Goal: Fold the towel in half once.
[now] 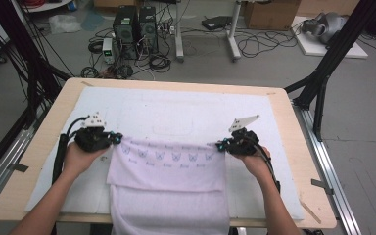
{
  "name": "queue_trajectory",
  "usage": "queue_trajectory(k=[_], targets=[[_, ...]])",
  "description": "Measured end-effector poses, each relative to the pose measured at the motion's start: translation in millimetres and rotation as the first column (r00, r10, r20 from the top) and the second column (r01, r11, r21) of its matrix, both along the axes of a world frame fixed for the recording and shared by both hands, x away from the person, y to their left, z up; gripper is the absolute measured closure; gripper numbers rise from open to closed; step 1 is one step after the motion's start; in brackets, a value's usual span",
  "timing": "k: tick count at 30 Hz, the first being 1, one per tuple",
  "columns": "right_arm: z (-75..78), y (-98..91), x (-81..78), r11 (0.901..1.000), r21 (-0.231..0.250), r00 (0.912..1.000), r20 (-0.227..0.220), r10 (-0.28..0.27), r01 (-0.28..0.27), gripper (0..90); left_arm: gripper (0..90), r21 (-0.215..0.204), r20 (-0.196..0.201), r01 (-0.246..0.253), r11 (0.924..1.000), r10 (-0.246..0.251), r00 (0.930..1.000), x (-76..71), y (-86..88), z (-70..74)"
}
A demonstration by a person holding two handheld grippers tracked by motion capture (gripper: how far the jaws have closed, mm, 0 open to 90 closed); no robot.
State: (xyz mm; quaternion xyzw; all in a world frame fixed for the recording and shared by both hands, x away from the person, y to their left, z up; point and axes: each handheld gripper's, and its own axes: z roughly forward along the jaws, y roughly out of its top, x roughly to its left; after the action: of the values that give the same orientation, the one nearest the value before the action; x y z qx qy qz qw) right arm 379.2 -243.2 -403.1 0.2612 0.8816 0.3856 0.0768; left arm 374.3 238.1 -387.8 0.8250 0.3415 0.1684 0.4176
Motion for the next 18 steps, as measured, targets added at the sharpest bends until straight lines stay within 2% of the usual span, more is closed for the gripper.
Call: queue_trajectory(k=[1,4,6,9,10,12,14,15,16,18], targets=[[3.8,-3.5,9.4,0.9995,0.017,0.9996,0.014,-0.026,0.026,85.9,86.1,0.002,0.008,-0.011,0.9999,0.011,0.9999,5.7,-0.8,4.5],[16.4,-9.5,27.1,0.9975,0.018,0.9974,0.018,-0.069,0.069,86.0,86.1,0.028,0.024,-0.034,0.9990,0.033,0.9991,32.0,-7.7,24.7],[30.5,-10.6,37.7,0.9965,0.015,0.9956,0.042,-0.083,0.083,86.0,86.2,0.052,0.042,-0.051,0.9973,0.049,0.9979,46.7,-13.6,40.0],[58.9,-10.1,51.9,0.9940,-0.004,0.9897,0.094,-0.109,0.109,86.0,86.2,0.040,0.086,-0.078,0.9961,0.075,0.9935,61.6,-17.6,64.6],[66.0,-10.7,55.2,0.9934,-0.005,0.9884,0.101,-0.113,0.114,86.0,86.1,0.028,0.102,-0.090,0.9956,0.086,0.9910,66.6,-18.2,75.9],[82.9,-11.2,62.5,0.9921,0.006,0.9843,0.125,-0.125,0.125,86.0,86.1,0.009,0.121,-0.097,0.9953,0.095,0.9881,70.8,-18.2,87.4],[91.2,-12.0,67.9,0.9913,0.014,0.9808,0.144,-0.132,0.131,85.3,84.1,0.009,0.123,-0.098,0.9952,0.096,0.9877,74.1,-18.6,87.1],[90.4,-12.7,70.9,0.9904,0.016,0.9804,0.141,-0.138,0.137,81.9,76.7,0.025,0.106,-0.105,0.9942,0.101,0.9892,76.0,-19.0,82.6],[86.8,-13.4,72.5,0.9874,0.012,0.9782,0.135,-0.158,0.158,76.0,69.9,0.027,0.091,-0.108,0.9938,0.105,0.9903,76.3,-18.0,76.3],[74.6,-16.0,74.0,0.9833,0.021,0.9770,0.111,-0.182,0.181,68.7,65.1,0.025,0.071,-0.113,0.9933,0.111,0.9913,74.6,-13.2,61.9]])
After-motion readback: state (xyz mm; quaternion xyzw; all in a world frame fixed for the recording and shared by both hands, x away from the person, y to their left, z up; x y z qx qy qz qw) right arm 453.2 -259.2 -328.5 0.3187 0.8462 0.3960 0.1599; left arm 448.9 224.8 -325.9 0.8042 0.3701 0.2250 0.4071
